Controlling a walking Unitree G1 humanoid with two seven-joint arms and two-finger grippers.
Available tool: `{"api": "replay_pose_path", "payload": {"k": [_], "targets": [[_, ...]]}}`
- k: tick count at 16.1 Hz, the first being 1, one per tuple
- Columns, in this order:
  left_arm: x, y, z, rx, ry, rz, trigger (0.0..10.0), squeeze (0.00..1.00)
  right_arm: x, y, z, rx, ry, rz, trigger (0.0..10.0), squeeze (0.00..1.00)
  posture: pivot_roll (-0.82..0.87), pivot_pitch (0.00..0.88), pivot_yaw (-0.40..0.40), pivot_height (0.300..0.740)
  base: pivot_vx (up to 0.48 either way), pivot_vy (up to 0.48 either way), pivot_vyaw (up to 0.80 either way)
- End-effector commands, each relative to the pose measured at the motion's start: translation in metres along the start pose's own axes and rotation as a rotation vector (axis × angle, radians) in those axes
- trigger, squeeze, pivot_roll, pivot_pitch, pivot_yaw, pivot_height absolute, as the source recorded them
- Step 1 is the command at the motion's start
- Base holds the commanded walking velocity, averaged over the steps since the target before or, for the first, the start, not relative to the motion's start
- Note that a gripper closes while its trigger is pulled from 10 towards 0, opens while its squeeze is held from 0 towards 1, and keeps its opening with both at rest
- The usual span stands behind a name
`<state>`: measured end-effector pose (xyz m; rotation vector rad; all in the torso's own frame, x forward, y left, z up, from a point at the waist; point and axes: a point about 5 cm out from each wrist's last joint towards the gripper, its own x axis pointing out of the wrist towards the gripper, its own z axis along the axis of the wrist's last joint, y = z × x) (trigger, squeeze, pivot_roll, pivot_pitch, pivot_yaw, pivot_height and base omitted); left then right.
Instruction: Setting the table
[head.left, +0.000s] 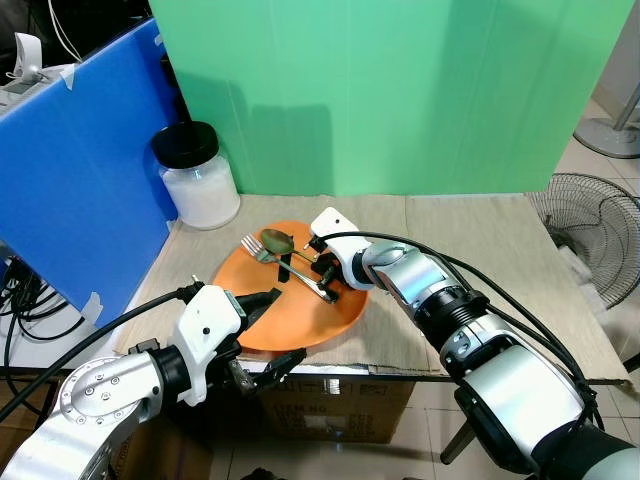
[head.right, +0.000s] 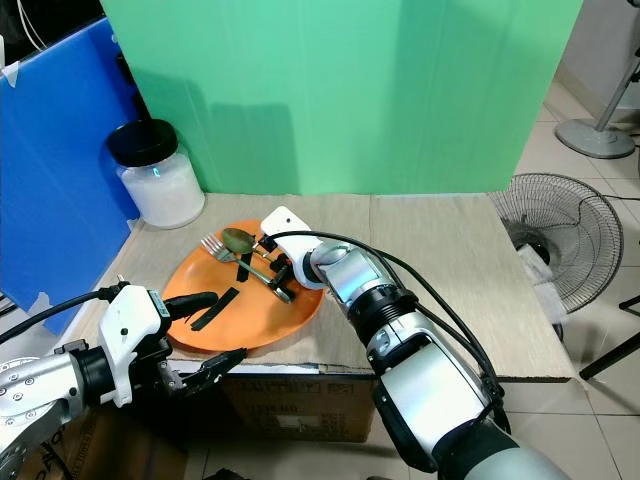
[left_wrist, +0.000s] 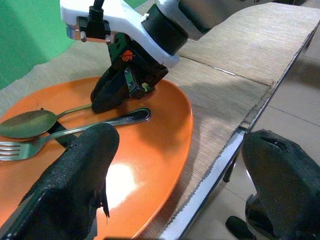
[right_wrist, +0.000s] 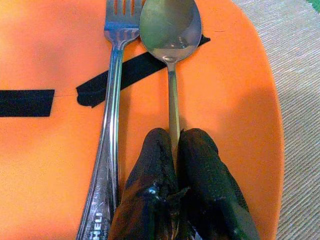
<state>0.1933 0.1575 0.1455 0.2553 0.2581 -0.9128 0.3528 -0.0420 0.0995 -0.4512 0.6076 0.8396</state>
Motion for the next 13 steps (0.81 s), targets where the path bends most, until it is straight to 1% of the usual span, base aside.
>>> {"api": "replay_pose_path", "payload": {"k": [1,4,6,7,8,9,11,12,13], "targets": [[0.000,0.001,-0.001,0.006,0.013,-0.008,10.0,0.00,0.000,-0.001,0.004,-0.012,0.001,-0.001,0.0,0.00,-0.07,0.000,0.098,0.740,0.000,0.000,0.00],[0.000,0.001,-0.001,0.008,0.014,-0.005,10.0,0.00,0.000,0.000,0.004,-0.001,-0.003,-0.001,0.0,0.00,-0.07,0.000,0.098,0.740,0.000,0.000,0.00],[0.000,0.001,-0.001,0.011,0.014,0.001,10.0,0.00,-0.003,-0.005,0.008,0.035,-0.048,-0.029,0.0,0.00,-0.07,0.000,0.094,0.740,0.000,0.000,0.00],[0.000,0.002,-0.001,0.014,0.010,0.015,10.0,0.00,-0.008,-0.010,0.013,0.067,-0.095,-0.043,0.0,0.00,-0.07,0.000,0.092,0.740,0.000,0.000,0.00],[0.000,0.003,0.000,0.019,0.006,0.029,10.0,0.00,-0.015,-0.015,0.020,0.084,-0.167,-0.050,0.0,0.00,-0.06,0.000,0.088,0.740,0.000,0.000,0.00],[0.000,0.004,0.001,0.022,-0.001,0.043,10.0,0.00,-0.022,-0.018,0.023,0.136,-0.203,-0.050,0.0,0.00,-0.06,0.000,0.088,0.740,0.000,0.000,0.00],[0.000,0.005,0.004,0.023,-0.024,0.072,10.0,0.00,-0.041,-0.022,0.028,0.164,-0.319,-0.054,0.0,0.00,-0.06,0.000,0.086,0.740,0.000,0.000,0.00],[0.000,0.005,0.005,0.023,-0.030,0.082,10.0,0.00,-0.048,-0.023,0.027,0.161,-0.338,-0.064,0.0,0.00,-0.06,0.000,0.087,0.740,0.000,0.000,0.00],[0.001,0.005,0.007,0.020,-0.050,0.115,10.0,0.00,-0.067,-0.021,0.024,0.189,-0.403,-0.081,0.0,0.00,-0.07,0.000,0.087,0.740,0.000,0.000,0.00]]}}
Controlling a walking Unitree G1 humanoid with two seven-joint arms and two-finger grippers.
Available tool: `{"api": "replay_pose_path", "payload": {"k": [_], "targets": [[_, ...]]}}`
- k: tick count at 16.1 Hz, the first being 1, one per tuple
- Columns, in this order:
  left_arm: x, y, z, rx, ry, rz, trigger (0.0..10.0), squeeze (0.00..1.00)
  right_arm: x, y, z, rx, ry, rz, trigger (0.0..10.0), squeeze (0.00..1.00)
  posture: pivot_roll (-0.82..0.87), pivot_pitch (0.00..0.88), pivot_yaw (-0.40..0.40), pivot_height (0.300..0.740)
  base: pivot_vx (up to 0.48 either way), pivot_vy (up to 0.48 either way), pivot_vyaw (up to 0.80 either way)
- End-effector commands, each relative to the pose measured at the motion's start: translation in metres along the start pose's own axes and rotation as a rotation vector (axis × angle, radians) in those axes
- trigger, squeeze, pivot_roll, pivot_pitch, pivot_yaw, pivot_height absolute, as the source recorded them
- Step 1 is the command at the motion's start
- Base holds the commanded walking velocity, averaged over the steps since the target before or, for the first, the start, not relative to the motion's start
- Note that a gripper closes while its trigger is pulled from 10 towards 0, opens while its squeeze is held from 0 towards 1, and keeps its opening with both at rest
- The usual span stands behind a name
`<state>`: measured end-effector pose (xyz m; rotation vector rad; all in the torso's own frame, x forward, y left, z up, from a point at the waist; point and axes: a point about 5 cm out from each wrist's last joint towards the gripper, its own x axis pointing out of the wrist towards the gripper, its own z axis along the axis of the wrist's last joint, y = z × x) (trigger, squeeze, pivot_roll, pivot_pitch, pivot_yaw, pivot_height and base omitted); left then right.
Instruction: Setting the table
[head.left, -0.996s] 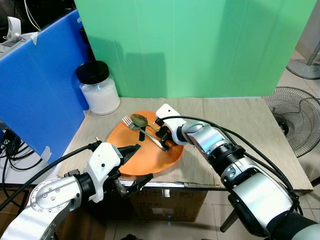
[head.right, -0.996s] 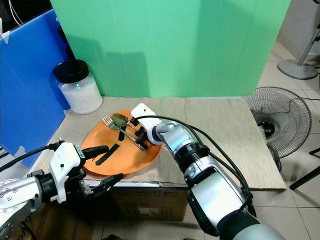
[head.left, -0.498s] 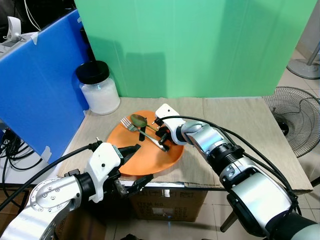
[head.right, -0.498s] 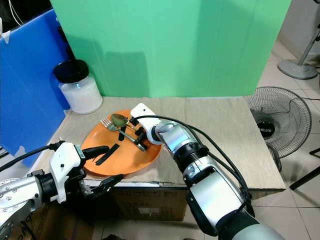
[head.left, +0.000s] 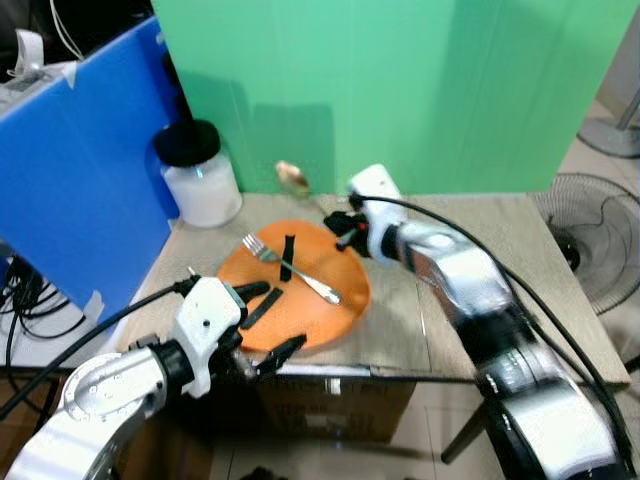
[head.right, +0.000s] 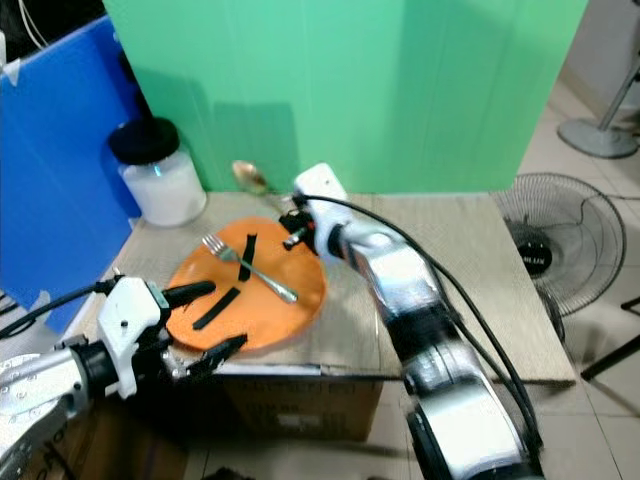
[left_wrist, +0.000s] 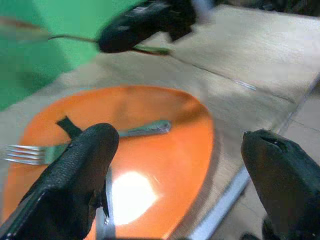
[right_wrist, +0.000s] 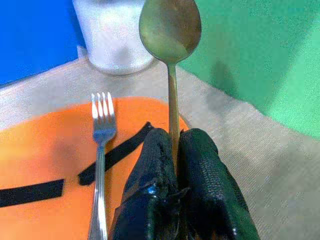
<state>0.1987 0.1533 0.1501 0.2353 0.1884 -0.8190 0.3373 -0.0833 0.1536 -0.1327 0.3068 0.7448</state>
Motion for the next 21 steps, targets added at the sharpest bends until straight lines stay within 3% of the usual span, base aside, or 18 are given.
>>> {"api": "replay_pose_path", "payload": {"k": [1,2,3,5,6,10,15,17,21], "targets": [[-0.002,0.002,0.003,0.021,-0.007,0.048,10.0,0.00,-0.012,0.002,0.013,0.007,-0.072,0.003,0.0,0.00,-0.08,0.000,0.088,0.740,0.000,0.000,0.00],[-0.002,0.002,0.003,0.021,-0.013,0.061,10.0,0.00,-0.017,0.003,0.012,0.004,-0.090,-0.002,0.0,0.00,-0.08,0.000,0.088,0.740,0.000,0.000,0.00],[0.002,0.001,0.004,0.015,-0.043,0.161,10.0,0.00,-0.040,0.001,0.005,0.046,-0.181,-0.111,10.0,0.00,-0.09,0.000,0.089,0.740,0.000,0.000,0.00],[0.006,0.000,0.004,-0.001,-0.070,0.252,10.0,0.00,-0.059,0.004,-0.008,0.097,-0.228,-0.156,10.0,0.00,-0.09,0.000,0.090,0.740,0.000,0.000,-0.22],[0.009,-0.001,0.003,-0.003,-0.081,0.346,10.0,0.00,-0.077,0.013,-0.015,0.148,-0.280,-0.174,10.0,0.00,-0.10,0.000,0.090,0.740,0.000,0.000,-0.80],[0.009,0.000,-0.001,-0.028,-0.077,0.488,10.0,0.00,-0.101,0.016,-0.022,0.172,-0.319,-0.277,10.0,0.00,-0.09,0.000,0.065,0.740,0.000,0.000,-0.80],[0.008,0.002,-0.001,0.002,-0.089,0.630,10.0,0.00,-0.110,0.022,-0.034,0.211,-0.328,-0.334,10.0,0.00,-0.08,0.000,0.060,0.740,0.000,0.000,-0.80],[0.006,0.007,0.003,-0.023,-0.114,0.681,10.0,0.00,-0.109,0.022,-0.031,0.233,-0.337,-0.351,10.0,0.00,-0.08,0.000,0.057,0.740,0.000,0.000,-0.80],[0.002,0.012,0.009,-0.029,-0.146,0.711,10.0,0.00,-0.108,0.018,-0.029,0.234,-0.336,-0.385,10.0,0.00,-0.08,0.000,0.068,0.740,0.000,0.000,-0.80]]}}
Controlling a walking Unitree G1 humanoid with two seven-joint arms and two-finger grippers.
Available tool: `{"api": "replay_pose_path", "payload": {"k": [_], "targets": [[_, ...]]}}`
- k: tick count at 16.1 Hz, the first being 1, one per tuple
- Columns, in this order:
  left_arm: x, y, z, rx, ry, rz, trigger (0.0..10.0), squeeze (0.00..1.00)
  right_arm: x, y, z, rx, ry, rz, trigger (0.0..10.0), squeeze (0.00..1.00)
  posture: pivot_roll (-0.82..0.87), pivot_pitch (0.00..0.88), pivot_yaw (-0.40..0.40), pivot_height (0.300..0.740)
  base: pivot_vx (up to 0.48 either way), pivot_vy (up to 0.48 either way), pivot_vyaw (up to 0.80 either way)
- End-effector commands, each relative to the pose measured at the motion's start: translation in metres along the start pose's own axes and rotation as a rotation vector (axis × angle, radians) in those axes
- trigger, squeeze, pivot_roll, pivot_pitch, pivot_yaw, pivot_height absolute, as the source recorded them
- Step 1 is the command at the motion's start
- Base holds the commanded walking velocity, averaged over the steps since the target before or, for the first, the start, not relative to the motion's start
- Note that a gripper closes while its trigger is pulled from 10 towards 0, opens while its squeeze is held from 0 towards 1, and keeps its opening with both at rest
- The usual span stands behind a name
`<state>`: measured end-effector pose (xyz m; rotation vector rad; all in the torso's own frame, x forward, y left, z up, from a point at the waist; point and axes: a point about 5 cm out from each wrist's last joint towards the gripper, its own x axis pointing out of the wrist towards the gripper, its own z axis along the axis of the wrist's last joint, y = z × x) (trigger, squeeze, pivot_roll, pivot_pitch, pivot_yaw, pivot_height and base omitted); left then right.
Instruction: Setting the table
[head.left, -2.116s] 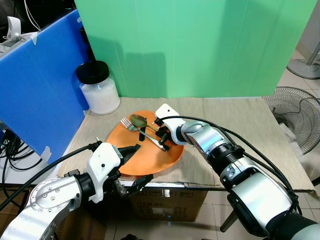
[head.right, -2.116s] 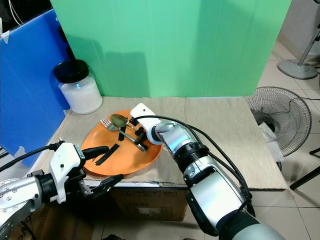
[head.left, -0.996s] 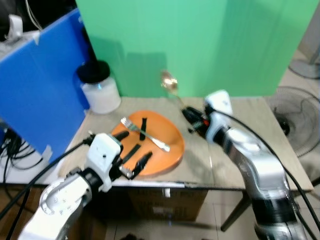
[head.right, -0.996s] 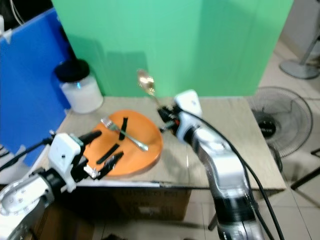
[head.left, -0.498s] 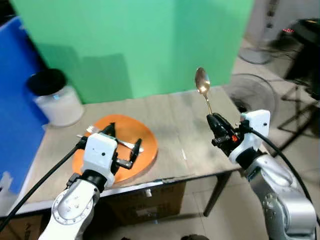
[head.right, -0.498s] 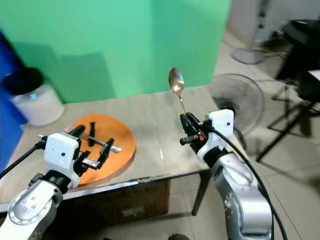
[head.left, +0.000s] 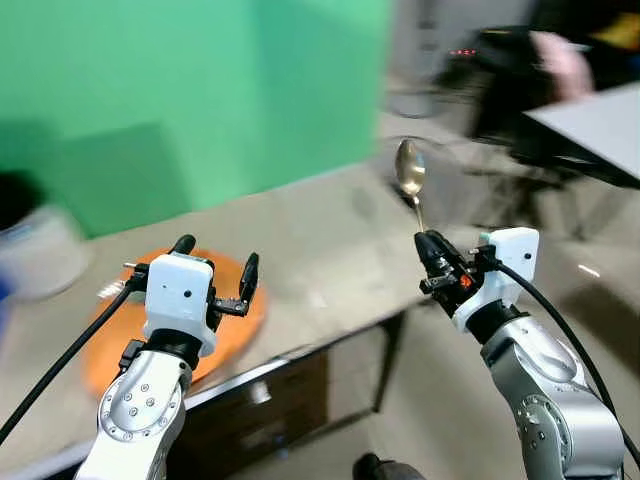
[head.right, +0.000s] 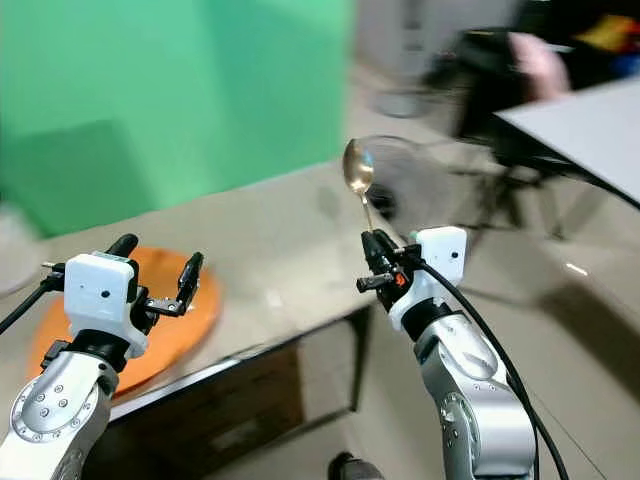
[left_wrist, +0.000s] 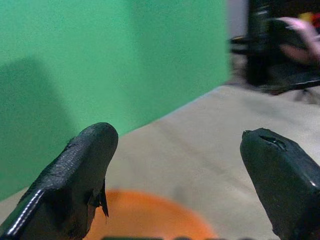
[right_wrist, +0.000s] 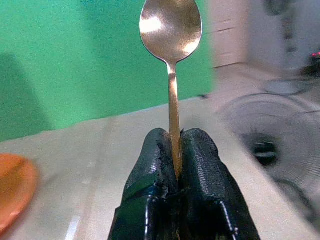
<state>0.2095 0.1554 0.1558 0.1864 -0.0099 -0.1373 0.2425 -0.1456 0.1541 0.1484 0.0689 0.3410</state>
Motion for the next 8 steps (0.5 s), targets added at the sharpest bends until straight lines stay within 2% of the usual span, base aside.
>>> {"api": "replay_pose_path", "payload": {"k": [1,8], "targets": [[0.000,0.002,0.003,0.000,-0.012,0.012,10.0,0.00,0.000,-0.001,0.007,0.000,-0.027,-0.010,10.0,0.00,-0.08,0.000,0.068,0.740,0.000,0.000,-0.80],[0.001,0.000,0.001,-0.022,0.004,0.040,10.0,0.00,0.001,-0.012,0.008,-0.005,-0.010,-0.087,10.0,0.00,-0.09,0.000,0.055,0.740,0.000,0.000,-0.80]]}}
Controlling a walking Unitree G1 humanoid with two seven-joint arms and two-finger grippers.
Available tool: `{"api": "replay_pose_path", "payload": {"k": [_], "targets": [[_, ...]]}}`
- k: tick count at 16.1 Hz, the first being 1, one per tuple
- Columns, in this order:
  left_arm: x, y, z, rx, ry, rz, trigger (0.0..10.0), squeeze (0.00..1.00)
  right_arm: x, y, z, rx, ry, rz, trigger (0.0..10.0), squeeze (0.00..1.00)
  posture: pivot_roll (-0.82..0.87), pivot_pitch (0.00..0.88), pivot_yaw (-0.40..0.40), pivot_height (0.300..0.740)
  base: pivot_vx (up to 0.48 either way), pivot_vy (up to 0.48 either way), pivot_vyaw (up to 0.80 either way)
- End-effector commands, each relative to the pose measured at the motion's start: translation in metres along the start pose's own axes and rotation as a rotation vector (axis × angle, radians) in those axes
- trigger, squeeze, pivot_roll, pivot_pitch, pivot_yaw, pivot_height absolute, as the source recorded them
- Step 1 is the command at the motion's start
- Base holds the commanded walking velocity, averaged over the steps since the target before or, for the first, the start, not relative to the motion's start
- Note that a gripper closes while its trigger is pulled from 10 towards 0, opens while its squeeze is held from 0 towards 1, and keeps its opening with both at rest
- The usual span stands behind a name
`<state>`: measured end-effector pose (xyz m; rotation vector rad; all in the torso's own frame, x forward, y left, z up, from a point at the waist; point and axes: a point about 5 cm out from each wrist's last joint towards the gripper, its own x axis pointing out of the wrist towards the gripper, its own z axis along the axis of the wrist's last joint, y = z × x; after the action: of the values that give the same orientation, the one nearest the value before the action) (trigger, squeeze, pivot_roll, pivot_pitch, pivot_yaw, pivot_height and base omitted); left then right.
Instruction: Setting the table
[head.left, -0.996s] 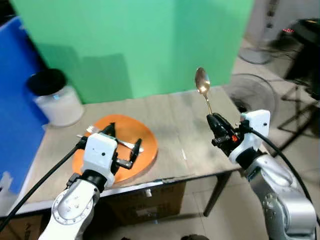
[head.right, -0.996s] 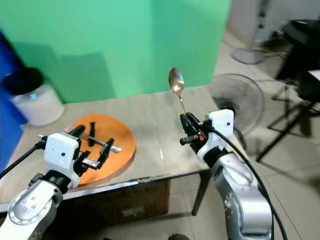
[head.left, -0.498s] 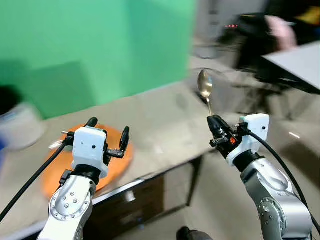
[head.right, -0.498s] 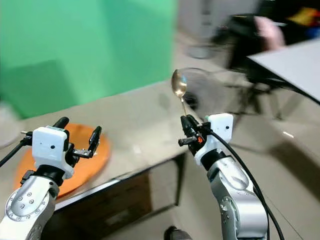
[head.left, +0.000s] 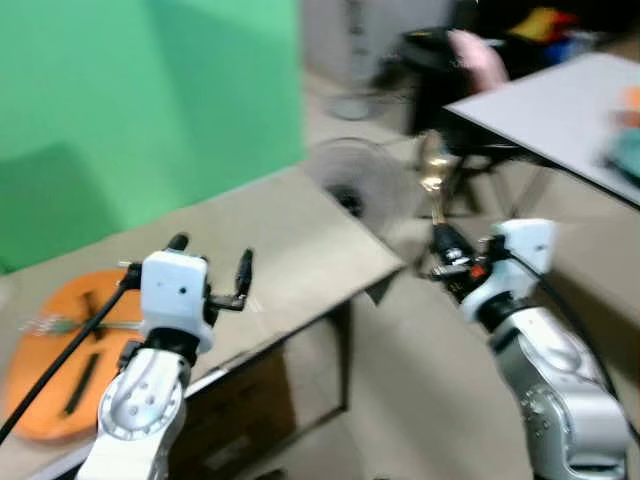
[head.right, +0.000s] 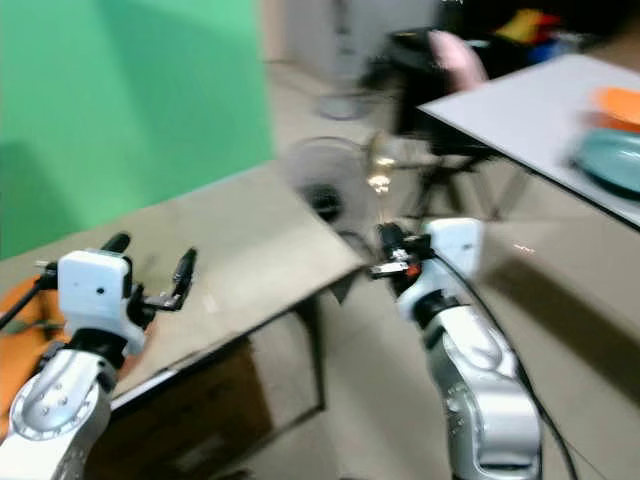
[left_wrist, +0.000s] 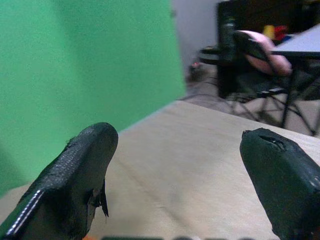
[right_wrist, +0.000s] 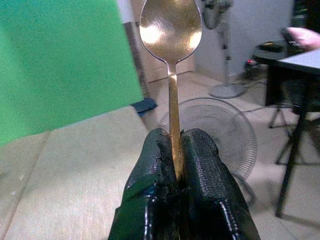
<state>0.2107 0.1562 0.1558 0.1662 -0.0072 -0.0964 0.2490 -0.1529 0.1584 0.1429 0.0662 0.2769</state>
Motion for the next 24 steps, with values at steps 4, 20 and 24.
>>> {"api": "replay_pose_path", "payload": {"k": [4,20,24], "targets": [[0.001,-0.001,0.002,0.012,-0.014,0.009,10.0,0.00,-0.003,-0.011,0.003,-0.013,0.004,-0.063,10.0,0.00,-0.10,0.000,0.054,0.740,0.000,0.000,-0.80],[0.001,-0.003,0.000,-0.025,-0.022,-0.030,10.0,0.00,-0.013,-0.026,0.001,-0.023,0.021,-0.193,10.0,0.00,-0.12,0.000,0.057,0.740,0.165,0.000,-0.80],[0.002,-0.004,-0.001,-0.024,-0.023,-0.042,10.0,0.00,-0.013,-0.026,0.000,-0.019,0.024,-0.199,10.0,0.00,-0.12,0.000,0.059,0.740,0.310,0.000,-0.80]]}}
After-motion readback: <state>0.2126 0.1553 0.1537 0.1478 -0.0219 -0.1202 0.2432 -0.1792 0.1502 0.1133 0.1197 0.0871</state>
